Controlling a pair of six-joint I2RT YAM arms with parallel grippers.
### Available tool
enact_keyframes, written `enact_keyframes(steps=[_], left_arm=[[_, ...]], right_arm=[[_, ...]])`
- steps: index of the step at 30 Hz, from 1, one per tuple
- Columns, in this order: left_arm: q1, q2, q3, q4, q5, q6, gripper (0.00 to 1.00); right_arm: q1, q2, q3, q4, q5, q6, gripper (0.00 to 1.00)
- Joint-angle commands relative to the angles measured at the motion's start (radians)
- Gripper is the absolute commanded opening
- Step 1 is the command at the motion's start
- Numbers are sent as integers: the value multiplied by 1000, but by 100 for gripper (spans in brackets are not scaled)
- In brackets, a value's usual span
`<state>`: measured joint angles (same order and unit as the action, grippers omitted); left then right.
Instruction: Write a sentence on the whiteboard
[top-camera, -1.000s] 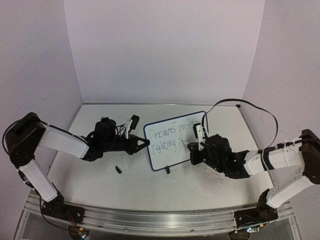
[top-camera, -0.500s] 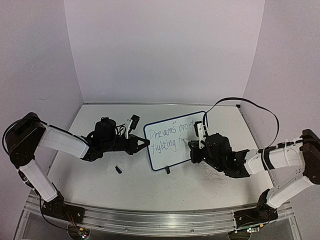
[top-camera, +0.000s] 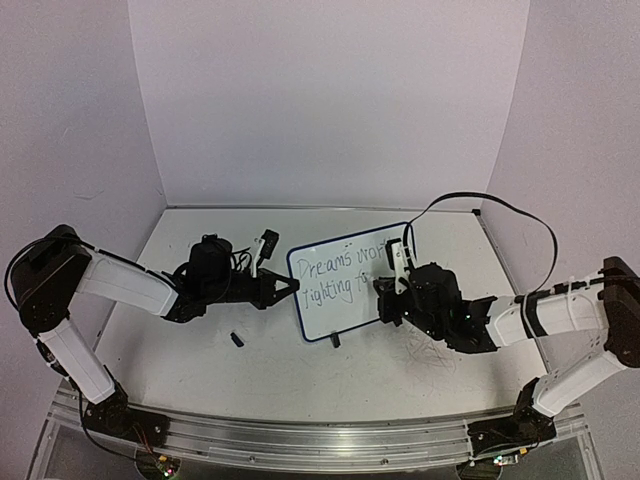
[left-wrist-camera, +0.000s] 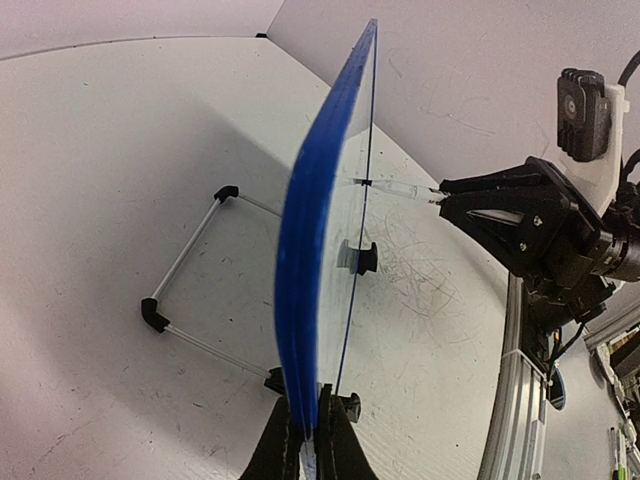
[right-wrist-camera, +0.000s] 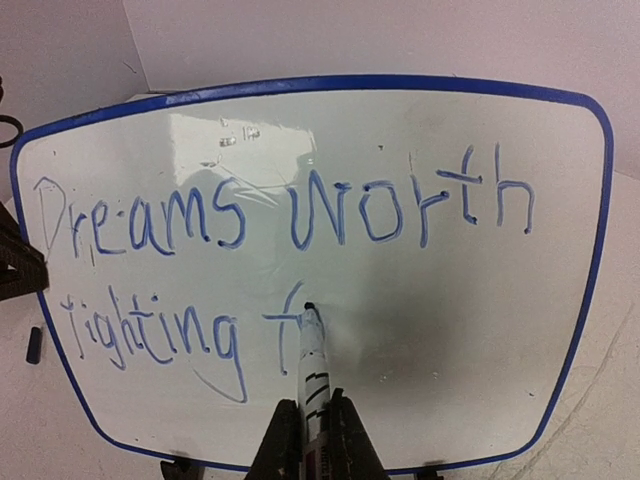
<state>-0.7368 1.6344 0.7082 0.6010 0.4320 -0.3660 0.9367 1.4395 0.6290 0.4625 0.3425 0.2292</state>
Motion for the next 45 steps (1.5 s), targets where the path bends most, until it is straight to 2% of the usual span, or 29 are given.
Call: enact_keyframes(steps=[1, 10, 27, 45], left_arm=[[1, -30, -1, -9, -33, 41, 0], [1, -29, 3, -11, -33, 41, 0], [0, -33, 1, -13, -33, 44, 0], [1, -22, 10, -14, -30, 42, 0]], right_arm=[[-1, -3, -4, 0, -21, 20, 0], [-6, -79, -20, 10, 27, 7, 0], [-17, -2, 8, 36, 35, -19, 0], [-6, -40, -57, -35, 18, 46, 0]])
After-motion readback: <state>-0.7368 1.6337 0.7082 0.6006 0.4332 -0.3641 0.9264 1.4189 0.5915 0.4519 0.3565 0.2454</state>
